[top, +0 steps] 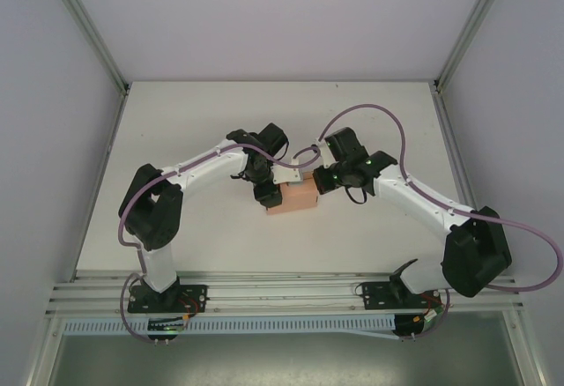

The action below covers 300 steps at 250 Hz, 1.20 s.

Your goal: Assemble paper box

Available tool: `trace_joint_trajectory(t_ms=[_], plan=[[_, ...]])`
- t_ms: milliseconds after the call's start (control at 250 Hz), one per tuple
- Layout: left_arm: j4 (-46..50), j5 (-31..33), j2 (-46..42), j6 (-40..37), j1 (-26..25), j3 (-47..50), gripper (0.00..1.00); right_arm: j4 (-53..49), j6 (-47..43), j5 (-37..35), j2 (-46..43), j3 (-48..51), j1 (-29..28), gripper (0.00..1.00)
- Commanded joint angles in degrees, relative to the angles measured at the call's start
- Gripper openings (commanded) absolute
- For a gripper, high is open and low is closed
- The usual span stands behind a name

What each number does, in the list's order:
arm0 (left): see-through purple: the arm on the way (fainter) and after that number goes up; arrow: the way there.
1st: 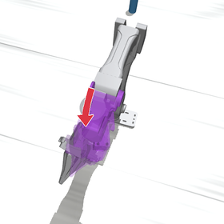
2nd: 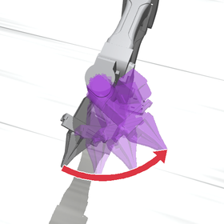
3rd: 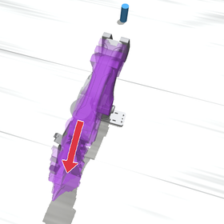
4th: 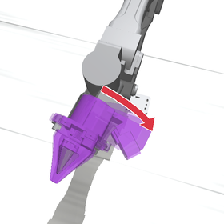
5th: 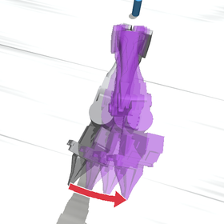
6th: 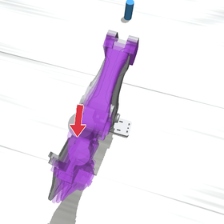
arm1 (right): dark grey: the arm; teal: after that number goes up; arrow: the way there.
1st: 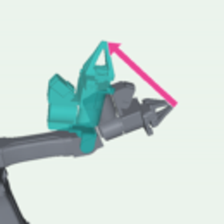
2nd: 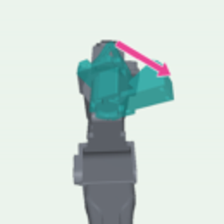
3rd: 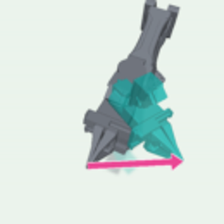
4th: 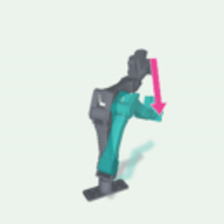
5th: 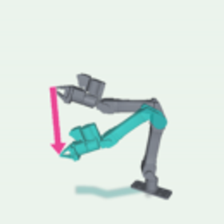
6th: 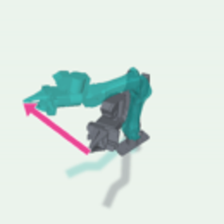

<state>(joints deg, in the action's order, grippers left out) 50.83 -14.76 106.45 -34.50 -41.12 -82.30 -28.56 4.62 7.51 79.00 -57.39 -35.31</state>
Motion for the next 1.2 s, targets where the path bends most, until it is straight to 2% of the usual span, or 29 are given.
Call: trace_joint_trajectory(t_ms=[0, 180, 448, 576, 711, 811, 863, 907, 931, 963, 979, 1103, 1195], plan=[[-0.5, -0.9, 1.0, 0.4, -0.1, -1.4, 0.43, 4.6, 4.7, 0.3, -0.4, 3.0, -1.1, 0.00], [-1.0, -0.9, 1.3, 1.1, -0.1, -1.6, 0.43, 10.6, 12.0, -5.2, -2.9, 8.1, -3.9, 0.00], [-1.2, -0.5, 1.3, 2.1, -0.2, -1.9, 0.44, 8.2, 10.0, -14.0, -5.6, 13.6, -7.8, 0.00], [-2.0, -1.2, 1.0, 2.8, -0.1, -1.5, 0.46, 11.7, 12.0, -14.3, -5.7, 18.8, -9.2, 0.00], [-1.5, -0.6, 1.5, 3.7, -0.1, -2.2, 0.48, 11.7, 13.1, -18.0, -5.7, 19.0, -9.4, 0.00], [-1.4, -0.3, 1.3, 4.2, -0.2, -2.5, 0.53, 11.8, 13.1, -18.6, -6.9, 18.6, -9.4, 0.00], [-1.8, -0.9, 0.7, 4.5, -0.1, -2.4, 0.64, 11.1, 13.5, -19.3, -7.4, 17.9, -9.5, 0.00], [-2.2, -1.7, -0.2, 4.7, -0.1, -2.3, 0.67, 10.1, 13.8, -20.0, -7.6, 17.0, -9.4, 0.00], [-2.7, -2.1, -0.8, 4.9, -0.1, -2.1, 0.74, 9.6, 14.0, -20.0, -7.6, 16.6, -9.5, 0.00], [-3.1, -2.6, -1.7, 5.1, -0.2, -2.0, 0.92, 8.7, 14.3, -19.9, -7.6, 16.0, -9.4, 0.00], [-3.3, -2.8, -2.2, 5.3, -0.1, -1.9, 0.98, 8.5, 14.5, -19.9, -7.5, 15.7, -9.4, 0.00], [-5.2, -4.8, -7.2, 7.1, -0.1, -1.2, 0.98, 6.0, 15.7, -20.0, -6.4, 13.7, -9.5, 0.00], [-7.8, -1.2, -11.5, 10.9, -0.1, 0.8, 0.98, 4.7, 17.0, -20.9, -5.7, 12.7, -9.5, 0.00]])
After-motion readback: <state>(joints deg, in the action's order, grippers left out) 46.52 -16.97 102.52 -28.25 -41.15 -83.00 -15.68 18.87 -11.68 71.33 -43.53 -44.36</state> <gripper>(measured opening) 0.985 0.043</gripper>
